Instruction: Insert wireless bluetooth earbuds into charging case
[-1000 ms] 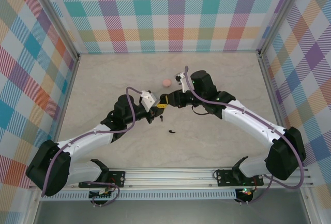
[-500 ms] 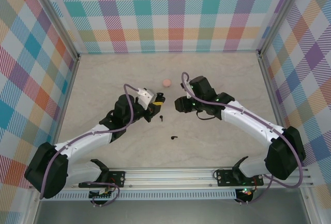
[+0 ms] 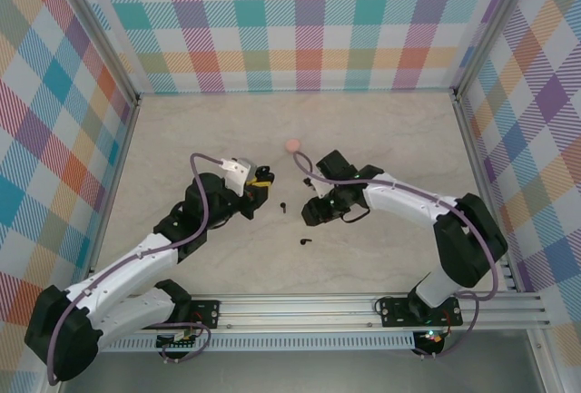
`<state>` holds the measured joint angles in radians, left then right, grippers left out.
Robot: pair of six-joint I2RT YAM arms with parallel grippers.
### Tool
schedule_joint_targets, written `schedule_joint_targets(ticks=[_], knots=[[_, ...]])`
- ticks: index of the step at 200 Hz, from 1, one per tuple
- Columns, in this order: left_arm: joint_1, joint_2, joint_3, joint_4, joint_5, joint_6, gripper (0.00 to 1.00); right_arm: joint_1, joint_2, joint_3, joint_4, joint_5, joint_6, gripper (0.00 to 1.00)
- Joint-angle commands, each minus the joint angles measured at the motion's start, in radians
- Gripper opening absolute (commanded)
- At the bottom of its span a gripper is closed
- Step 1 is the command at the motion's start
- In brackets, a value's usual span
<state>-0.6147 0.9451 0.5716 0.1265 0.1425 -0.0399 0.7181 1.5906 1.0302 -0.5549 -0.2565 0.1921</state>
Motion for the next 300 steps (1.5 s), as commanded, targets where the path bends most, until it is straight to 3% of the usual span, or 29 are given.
schedule_joint_targets(ticks=[1, 61, 170, 198, 253, 300], knots=[[-0.01, -0.042, -0.008, -0.06, -0.014, -0.027, 0.18, 0.036, 0.03, 0.021, -0.043, -0.042, -0.069, 0.48], [-0.009, -0.108, -0.001, -0.132, -0.013, -0.031, 0.18, 0.1, 0.125, 0.055, -0.087, 0.023, -0.106, 0.54], [-0.009, -0.177, -0.013, -0.187, -0.026, -0.038, 0.19, 0.191, 0.234, 0.105, -0.112, 0.187, -0.109, 0.54], [-0.01, -0.178, -0.015, -0.188, -0.025, -0.041, 0.19, 0.203, 0.259, 0.113, -0.117, 0.257, -0.089, 0.49], [-0.01, -0.177, -0.016, -0.188, -0.024, -0.046, 0.19, 0.18, 0.27, 0.126, -0.123, 0.419, 0.054, 0.26], [-0.01, -0.163, -0.016, -0.182, -0.02, -0.048, 0.19, 0.101, 0.264, 0.123, -0.147, 0.503, 0.211, 0.23]])
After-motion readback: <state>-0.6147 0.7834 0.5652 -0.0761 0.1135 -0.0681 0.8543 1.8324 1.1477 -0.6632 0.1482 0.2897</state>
